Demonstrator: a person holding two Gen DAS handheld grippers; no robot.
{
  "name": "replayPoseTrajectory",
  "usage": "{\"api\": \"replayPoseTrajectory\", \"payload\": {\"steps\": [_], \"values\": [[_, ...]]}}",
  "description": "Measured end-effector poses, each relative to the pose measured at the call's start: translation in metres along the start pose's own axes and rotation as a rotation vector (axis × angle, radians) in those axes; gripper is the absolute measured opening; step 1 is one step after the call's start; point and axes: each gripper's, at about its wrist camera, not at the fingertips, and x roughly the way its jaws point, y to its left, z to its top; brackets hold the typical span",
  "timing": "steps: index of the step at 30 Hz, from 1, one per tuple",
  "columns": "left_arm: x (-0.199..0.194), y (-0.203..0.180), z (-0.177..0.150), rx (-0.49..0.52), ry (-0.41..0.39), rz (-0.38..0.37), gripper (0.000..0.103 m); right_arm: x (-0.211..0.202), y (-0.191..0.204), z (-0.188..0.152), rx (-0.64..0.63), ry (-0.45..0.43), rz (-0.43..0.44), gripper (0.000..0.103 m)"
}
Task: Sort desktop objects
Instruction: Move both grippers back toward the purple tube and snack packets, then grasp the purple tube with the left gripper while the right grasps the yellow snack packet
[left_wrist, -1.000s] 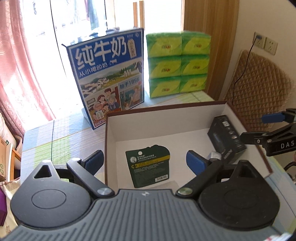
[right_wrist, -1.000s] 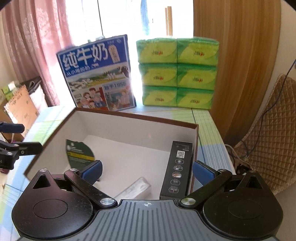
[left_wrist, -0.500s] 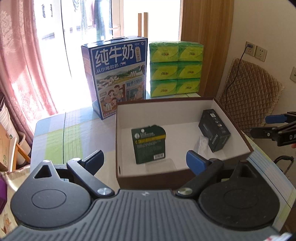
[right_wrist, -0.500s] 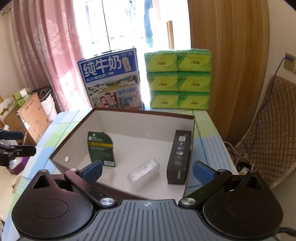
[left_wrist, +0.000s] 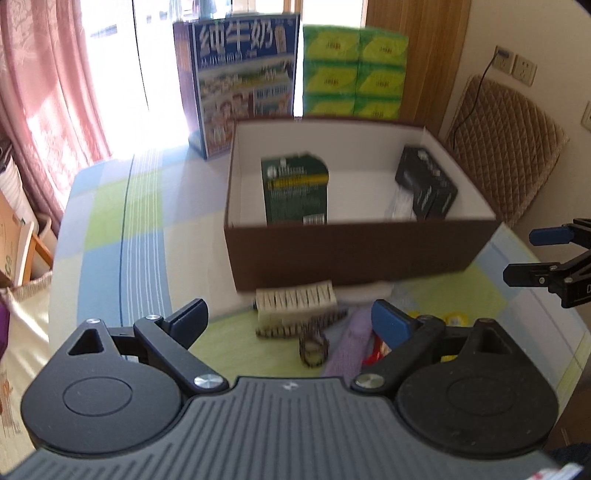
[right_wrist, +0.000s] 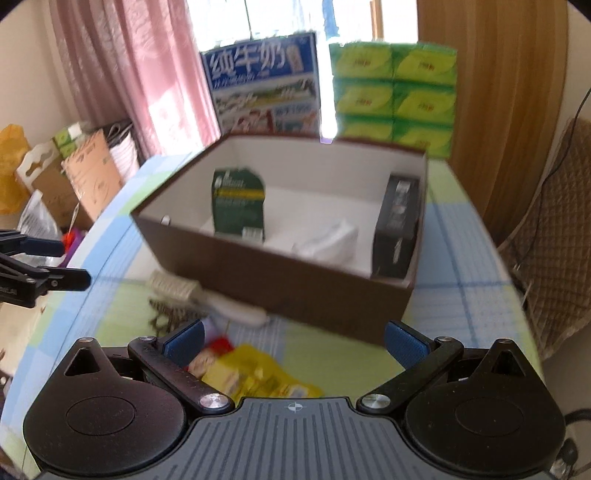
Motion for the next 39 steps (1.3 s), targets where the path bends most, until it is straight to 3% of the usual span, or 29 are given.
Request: {"api": "replayPoseTrajectory", "payload": {"steps": [15,24,31,35,39], "values": [[0.031,-0.013,-0.024,0.019,0.084,-0.023,0.091,0.033,0.011,-0.032,-0.078,0.100,0.037,0.101],[0.047,-0.013,-0.032,0.018,0.130,-0.020,0.091,0.076,0.024,-0.055,-0.281,0.191,0.113,0.101],[0.059,-0.013,-0.038,0.019,0.159,-0.020,0.087,0.108,0.030,-0.063,-0.416,0.181,0.122,0.100],[0.064,-0.017,-0.040,0.046,0.165,-0.018,0.086,0.114,0.027,-0.067,-0.428,0.167,0.151,0.065],[0.069,-0.023,-0.042,0.086,0.167,-0.029,0.081,0.104,0.031,-0.070,-0.472,0.145,0.138,0.050]]}}
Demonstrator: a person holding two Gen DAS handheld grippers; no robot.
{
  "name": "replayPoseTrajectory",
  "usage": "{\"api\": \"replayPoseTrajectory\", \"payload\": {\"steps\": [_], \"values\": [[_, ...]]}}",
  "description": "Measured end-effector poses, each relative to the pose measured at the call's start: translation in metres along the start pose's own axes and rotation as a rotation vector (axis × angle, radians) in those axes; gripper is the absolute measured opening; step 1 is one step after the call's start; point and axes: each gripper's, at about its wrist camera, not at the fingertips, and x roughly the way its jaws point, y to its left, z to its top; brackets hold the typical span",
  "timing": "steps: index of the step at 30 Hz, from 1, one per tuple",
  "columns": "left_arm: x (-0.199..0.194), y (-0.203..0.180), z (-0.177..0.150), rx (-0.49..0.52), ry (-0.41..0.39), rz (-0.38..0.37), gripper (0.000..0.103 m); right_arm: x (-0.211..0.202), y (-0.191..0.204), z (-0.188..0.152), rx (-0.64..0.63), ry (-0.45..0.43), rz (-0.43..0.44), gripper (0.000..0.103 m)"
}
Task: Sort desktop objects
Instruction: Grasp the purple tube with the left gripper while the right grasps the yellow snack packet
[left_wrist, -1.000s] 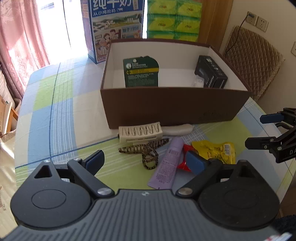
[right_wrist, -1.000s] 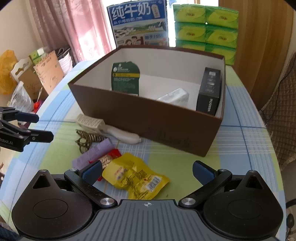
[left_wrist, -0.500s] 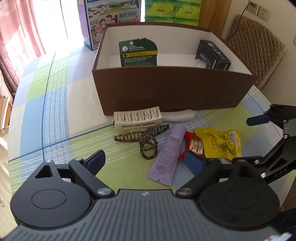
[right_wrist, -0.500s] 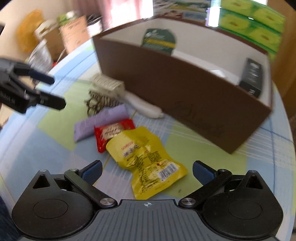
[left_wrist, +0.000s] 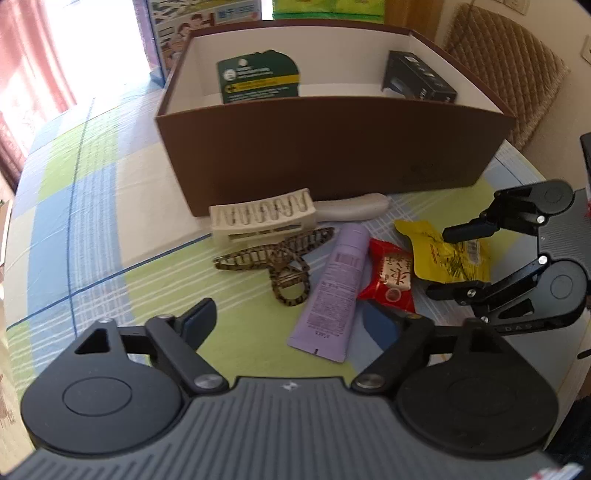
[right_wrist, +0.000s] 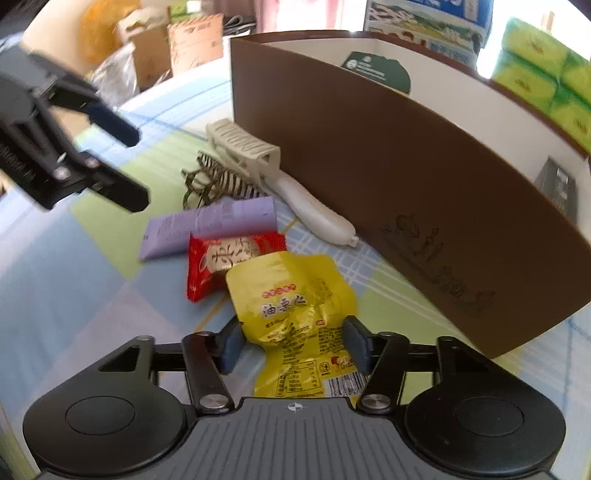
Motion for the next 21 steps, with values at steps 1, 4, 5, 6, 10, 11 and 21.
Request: {"api": "replayPoseTrajectory", "payload": {"steps": [1,4,5,6,10,11,21], "values": [[0.002,-0.001,0.000,0.005,0.002,-0.004,0.080,-0.001,0.001,0.000,0.000,0.003,-0.008,0.048],[0.008,-0.007,0.003,0.031,0.002,-0.018,0.074,-0.007,-0.001,-0.003,0.045,0.019,-0.053,0.047],[0.009,-0.010,0.004,0.046,-0.002,-0.022,0.073,-0.009,-0.005,-0.005,0.074,0.023,-0.067,0.046],[0.011,-0.013,0.005,0.065,-0.005,-0.025,0.071,-0.012,-0.009,-0.008,0.105,0.026,-0.083,0.046],[0.020,-0.025,0.011,0.152,-0.010,-0.027,0.062,-0.024,-0.026,-0.018,0.235,0.035,-0.129,0.046],[0.024,-0.028,0.013,0.170,-0.007,-0.029,0.059,-0.028,-0.031,-0.021,0.266,0.037,-0.135,0.046],[0.053,-0.048,0.029,0.317,0.028,-0.043,0.042,-0.054,-0.054,-0.045,0.431,0.019,-0.161,0.046]]}}
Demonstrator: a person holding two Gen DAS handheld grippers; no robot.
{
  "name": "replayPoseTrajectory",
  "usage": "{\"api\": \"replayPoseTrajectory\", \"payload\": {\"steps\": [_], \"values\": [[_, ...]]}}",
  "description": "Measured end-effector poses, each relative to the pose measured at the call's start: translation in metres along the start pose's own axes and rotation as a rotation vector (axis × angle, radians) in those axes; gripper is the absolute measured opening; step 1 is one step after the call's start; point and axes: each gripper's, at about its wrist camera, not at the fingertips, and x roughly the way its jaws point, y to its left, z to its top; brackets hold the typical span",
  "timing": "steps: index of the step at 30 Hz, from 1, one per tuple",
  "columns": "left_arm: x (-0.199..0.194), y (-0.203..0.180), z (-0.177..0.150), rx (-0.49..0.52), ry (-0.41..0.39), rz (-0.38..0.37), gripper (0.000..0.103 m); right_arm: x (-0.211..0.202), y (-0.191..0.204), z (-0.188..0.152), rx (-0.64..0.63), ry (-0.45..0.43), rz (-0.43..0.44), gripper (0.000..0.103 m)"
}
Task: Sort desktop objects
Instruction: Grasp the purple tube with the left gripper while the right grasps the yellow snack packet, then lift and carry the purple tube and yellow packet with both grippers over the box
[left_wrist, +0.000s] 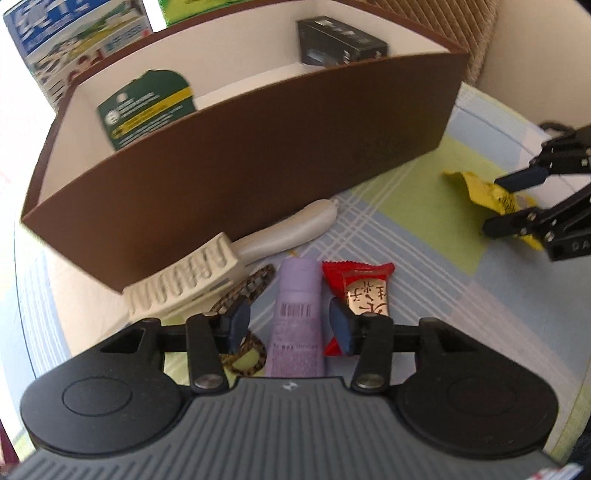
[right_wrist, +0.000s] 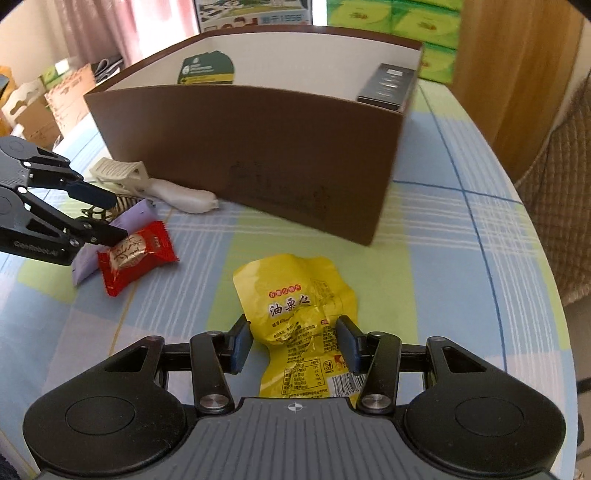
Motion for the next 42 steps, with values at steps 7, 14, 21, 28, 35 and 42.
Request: {"api": "replayPoseTrajectory", "payload": {"steps": [7,14,21,28,35,42], "values": [[0.016,-0.008,0.001,0.006,0.025,-0.008,0.028,0.004,0.004,0.000,-0.012,-0.003,-0.007,0.047],[0.003,-0.014,-0.018,-0.069,0.025,-0.007,0.027,0.009,0.014,0.000,-0.071,-0.005,-0.048,0.046],[-0.024,-0.003,-0.046,-0.183,0.017,-0.009,0.026,0.000,0.011,0.006,-0.033,-0.025,-0.030,0.040],[-0.043,0.010,-0.053,-0.257,-0.009,0.005,0.026,-0.017,0.006,0.020,0.040,-0.054,0.034,0.037],[-0.060,0.013,-0.049,-0.268,-0.054,0.017,0.026,-0.037,0.008,0.028,0.094,-0.090,0.093,0.037],[-0.075,0.014,-0.047,-0.274,-0.091,0.025,0.026,-0.046,0.012,0.030,0.100,-0.109,0.101,0.037]]}}
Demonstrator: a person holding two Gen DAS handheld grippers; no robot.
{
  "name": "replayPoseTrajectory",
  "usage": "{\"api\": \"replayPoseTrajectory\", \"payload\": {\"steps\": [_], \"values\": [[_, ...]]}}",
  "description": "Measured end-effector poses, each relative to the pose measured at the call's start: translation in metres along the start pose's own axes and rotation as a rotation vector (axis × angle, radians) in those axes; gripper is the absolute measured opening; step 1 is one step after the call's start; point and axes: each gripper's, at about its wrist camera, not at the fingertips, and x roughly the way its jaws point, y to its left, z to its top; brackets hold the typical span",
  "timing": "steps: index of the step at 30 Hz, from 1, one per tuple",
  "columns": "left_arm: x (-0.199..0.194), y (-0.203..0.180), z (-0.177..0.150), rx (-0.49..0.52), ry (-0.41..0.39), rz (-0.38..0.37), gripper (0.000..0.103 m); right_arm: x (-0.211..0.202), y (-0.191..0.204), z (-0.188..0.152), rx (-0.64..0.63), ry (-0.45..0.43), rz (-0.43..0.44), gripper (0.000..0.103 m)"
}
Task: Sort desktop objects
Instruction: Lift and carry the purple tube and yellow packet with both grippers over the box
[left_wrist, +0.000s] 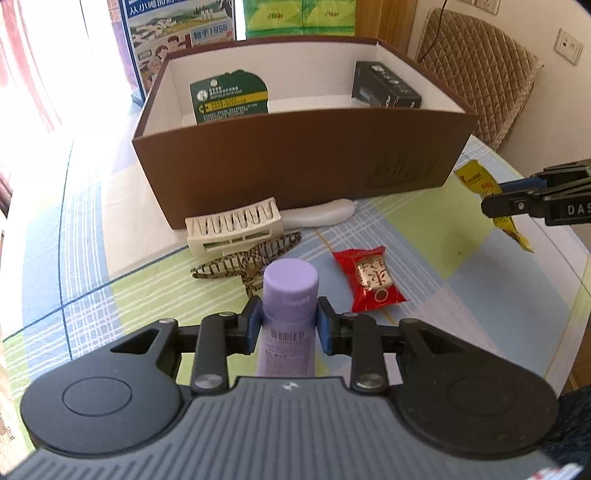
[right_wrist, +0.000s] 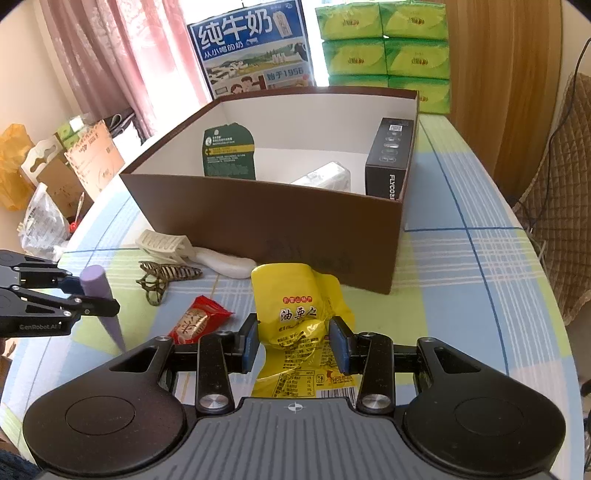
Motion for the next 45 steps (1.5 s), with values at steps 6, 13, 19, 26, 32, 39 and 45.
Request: {"api": "replayPoseTrajectory", "payload": {"steps": [6,13,19,26,32,39,45], "values": [[-0.016,0.000,0.004,-0.007,-0.042,-0.004,0.026,-0.003,0.002,0.001,0.000,-0.010,0.005,0.037],[-0.034,-0.001,0.014,-0.016,-0.093,-0.012,0.026,-0.010,0.006,0.010,0.001,-0.035,0.036,0.037],[-0.053,0.001,0.030,-0.014,-0.155,-0.007,0.026,-0.020,0.010,0.025,-0.013,-0.068,0.073,0.037],[-0.070,0.010,0.058,0.000,-0.228,0.009,0.026,-0.032,0.011,0.048,-0.031,-0.112,0.119,0.037],[-0.075,0.023,0.090,0.006,-0.284,0.024,0.026,-0.037,0.006,0.079,-0.059,-0.157,0.134,0.037],[-0.065,0.035,0.134,0.033,-0.318,0.061,0.026,-0.024,-0.001,0.117,-0.095,-0.192,0.122,0.037],[-0.040,0.045,0.165,0.031,-0.297,0.069,0.026,-0.005,-0.010,0.146,-0.100,-0.199,0.110,0.037]]}}
